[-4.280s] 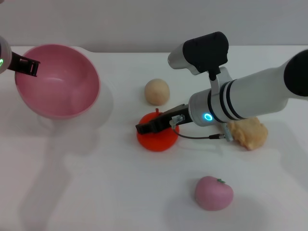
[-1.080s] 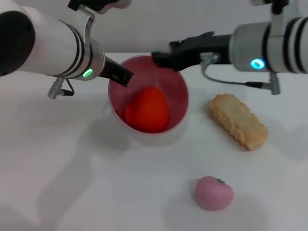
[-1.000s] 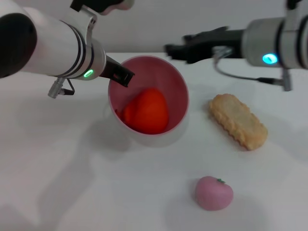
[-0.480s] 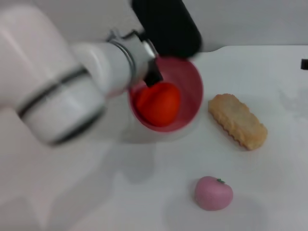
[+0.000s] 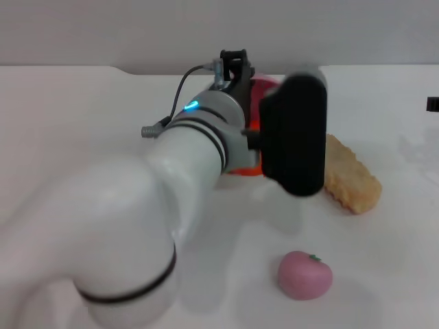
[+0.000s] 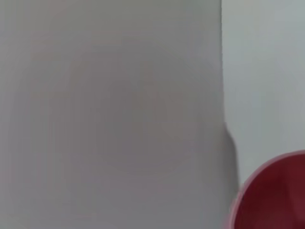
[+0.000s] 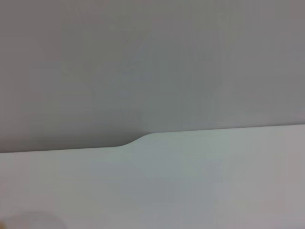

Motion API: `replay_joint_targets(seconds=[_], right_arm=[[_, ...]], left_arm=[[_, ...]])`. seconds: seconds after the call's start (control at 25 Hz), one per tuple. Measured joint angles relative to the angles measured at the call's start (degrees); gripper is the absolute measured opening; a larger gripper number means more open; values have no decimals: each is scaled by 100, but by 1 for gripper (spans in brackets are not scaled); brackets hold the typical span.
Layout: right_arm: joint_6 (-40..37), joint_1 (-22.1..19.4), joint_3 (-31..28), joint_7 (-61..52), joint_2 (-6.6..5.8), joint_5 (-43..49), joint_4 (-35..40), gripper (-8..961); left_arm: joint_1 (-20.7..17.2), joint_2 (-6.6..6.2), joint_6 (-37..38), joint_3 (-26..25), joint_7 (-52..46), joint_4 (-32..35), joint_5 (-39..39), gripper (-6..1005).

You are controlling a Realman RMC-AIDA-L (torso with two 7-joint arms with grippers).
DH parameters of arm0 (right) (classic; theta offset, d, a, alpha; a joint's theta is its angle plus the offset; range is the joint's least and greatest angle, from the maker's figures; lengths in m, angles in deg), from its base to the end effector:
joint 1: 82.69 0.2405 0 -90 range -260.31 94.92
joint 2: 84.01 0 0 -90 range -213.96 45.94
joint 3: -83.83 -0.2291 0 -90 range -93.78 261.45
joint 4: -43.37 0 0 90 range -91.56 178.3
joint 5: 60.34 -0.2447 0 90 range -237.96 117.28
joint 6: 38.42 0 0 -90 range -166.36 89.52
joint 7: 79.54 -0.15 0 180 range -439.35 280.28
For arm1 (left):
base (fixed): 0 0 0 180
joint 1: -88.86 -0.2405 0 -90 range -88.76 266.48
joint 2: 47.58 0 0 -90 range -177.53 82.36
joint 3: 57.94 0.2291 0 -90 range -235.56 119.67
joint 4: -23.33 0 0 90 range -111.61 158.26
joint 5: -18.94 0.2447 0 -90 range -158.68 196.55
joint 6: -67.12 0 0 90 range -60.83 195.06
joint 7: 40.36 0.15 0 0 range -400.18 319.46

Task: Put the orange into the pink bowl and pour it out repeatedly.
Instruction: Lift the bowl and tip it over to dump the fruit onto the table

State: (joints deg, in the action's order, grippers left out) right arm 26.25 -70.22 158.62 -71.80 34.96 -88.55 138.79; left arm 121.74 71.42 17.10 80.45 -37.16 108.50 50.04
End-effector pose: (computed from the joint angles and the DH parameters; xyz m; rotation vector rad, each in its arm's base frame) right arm 0.2126 0.3793 0.1051 -1.8328 1.2694 0.1133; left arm -0.0329 0.3363 -0.1144 -2.0377 0.5895 0.4462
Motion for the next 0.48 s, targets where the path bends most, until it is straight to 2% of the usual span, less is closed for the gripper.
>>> replay_joint_targets(seconds=[0.08, 0.12, 0.16, 0.2, 0.48], right_arm=[[1, 14, 23, 0, -1, 0, -11, 497], [1, 20, 35, 0, -1, 0, -23, 497], [1, 25, 40, 0, -2, -1, -28, 497], [1, 28, 45, 0, -2, 0, -36, 497], [1, 72, 68, -2, -7, -1, -108, 496]], left_arm=[[0, 0, 0, 0, 0, 0, 0, 46], [-95, 0, 32, 217, 40, -48, 564, 46], [-252, -3, 56, 619, 132, -271, 1616, 46], [-323, -4, 90, 741, 120, -346, 2000, 46], [-417, -1, 192, 1009, 144, -576, 2941, 47]])
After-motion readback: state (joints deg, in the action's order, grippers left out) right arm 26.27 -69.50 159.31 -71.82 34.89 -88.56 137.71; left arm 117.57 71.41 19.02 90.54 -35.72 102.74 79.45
